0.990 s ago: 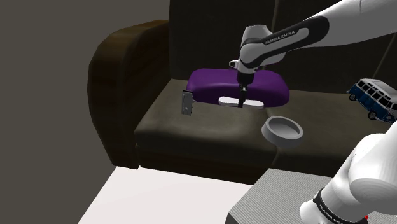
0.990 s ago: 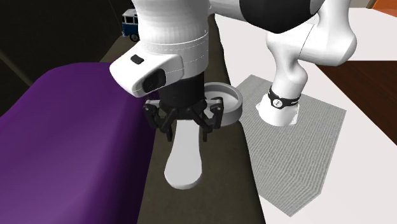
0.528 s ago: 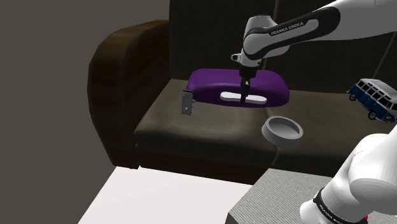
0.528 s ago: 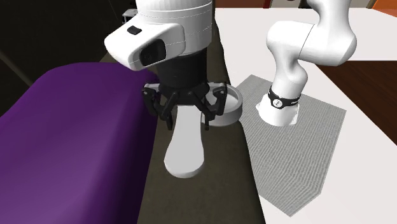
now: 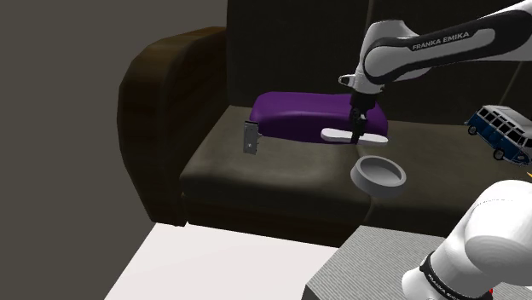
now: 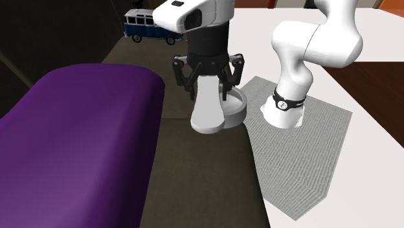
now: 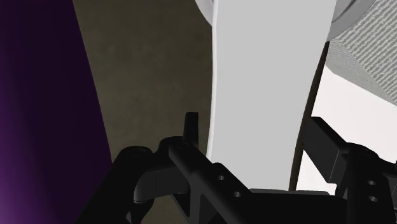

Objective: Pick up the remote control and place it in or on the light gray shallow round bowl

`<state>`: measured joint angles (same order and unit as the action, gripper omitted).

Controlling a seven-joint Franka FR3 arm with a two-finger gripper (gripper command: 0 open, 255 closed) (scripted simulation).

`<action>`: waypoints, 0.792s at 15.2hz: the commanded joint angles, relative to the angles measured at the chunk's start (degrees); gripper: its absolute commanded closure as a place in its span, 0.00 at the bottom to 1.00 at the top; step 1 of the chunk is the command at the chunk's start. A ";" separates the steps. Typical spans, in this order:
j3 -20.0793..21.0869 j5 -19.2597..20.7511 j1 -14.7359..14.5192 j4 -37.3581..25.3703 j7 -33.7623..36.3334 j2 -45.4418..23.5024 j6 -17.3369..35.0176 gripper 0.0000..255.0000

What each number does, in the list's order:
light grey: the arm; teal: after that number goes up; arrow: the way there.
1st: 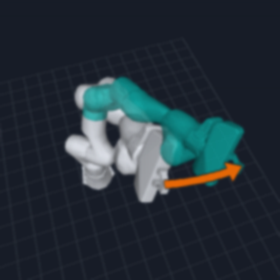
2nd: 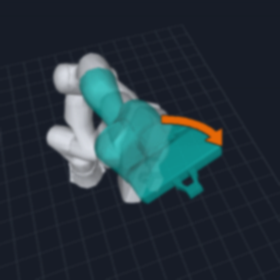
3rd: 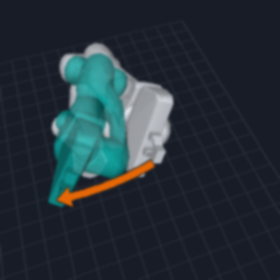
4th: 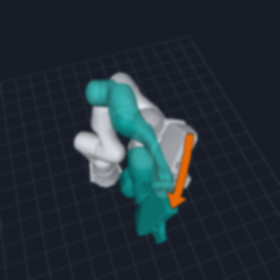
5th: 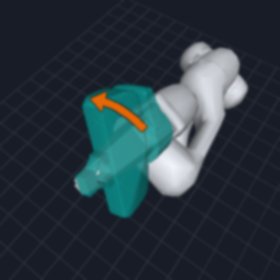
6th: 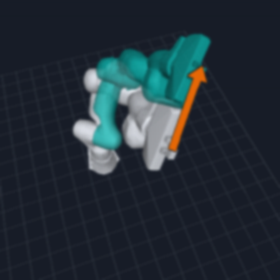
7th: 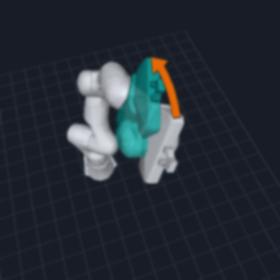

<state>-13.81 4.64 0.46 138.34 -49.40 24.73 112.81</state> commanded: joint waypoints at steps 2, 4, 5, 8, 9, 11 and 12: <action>-0.90 2.04 1.94 5.49 -1.32 6.83 -1.21 1.00; -1.59 3.43 3.44 8.36 -2.43 11.19 -2.63 1.00; -1.96 4.14 4.26 9.71 -3.04 13.37 -3.45 1.00; -3.28 6.37 6.82 13.81 -5.03 19.39 -5.30 1.00; -3.42 6.49 6.88 14.48 -5.03 19.22 -4.47 1.00; -3.74 6.76 6.97 15.79 -5.04 18.83 -2.77 1.00; -3.90 6.89 7.02 16.43 -5.04 18.61 -1.91 1.00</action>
<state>-17.58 11.36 7.38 153.93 -54.45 43.31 110.05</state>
